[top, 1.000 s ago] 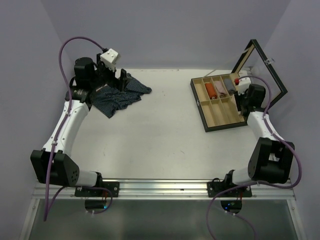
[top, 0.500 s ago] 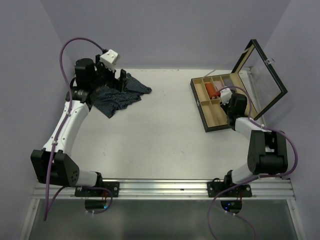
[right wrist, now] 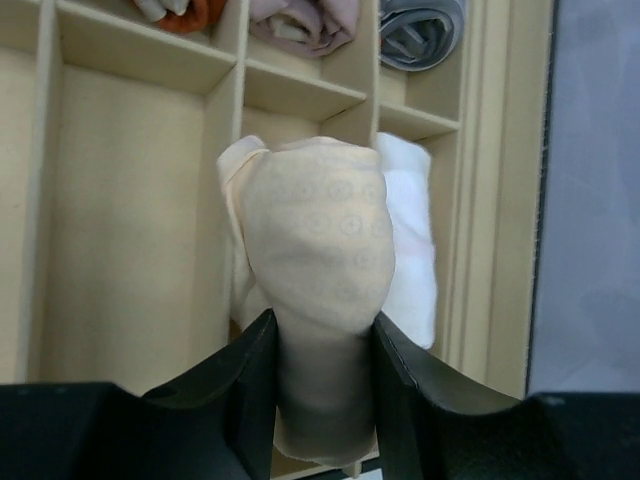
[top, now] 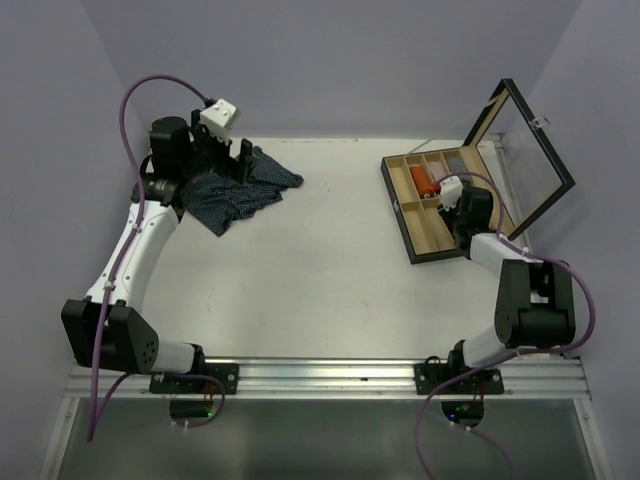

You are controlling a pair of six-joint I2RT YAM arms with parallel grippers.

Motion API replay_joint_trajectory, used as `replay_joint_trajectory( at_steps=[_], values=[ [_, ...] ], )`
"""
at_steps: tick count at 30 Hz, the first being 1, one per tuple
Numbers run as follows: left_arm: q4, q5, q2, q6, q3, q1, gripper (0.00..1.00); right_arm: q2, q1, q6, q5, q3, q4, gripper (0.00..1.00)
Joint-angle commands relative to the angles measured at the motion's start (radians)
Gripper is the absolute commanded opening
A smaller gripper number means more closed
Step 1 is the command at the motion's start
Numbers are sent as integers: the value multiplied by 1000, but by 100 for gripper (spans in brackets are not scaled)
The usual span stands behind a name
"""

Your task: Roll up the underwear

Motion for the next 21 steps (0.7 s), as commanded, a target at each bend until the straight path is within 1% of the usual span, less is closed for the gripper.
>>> replay_joint_trajectory(
  at_steps=[1,7,11,13,16,21],
  values=[
    [-3,-9,-3,23,6,1,100,8,-1,77,-58,18,-76,0],
    [-7,-12,-3,28,-4,1,100,47,-2,122,-76,15,-113,0],
    [-9,-12,-2,31,-7,1,100,108,-50,201,-151,58,-177,0],
    [-13,-9,-2,29,-7,1,100,125,-68,209,-156,85,-205,0],
    [-29,-8,6,34,0,1,100,142,-128,226,-234,133,-240,0],
    [-30,-5,17,34,1,1,100,197,-176,229,-337,206,-348,0]
  ],
)
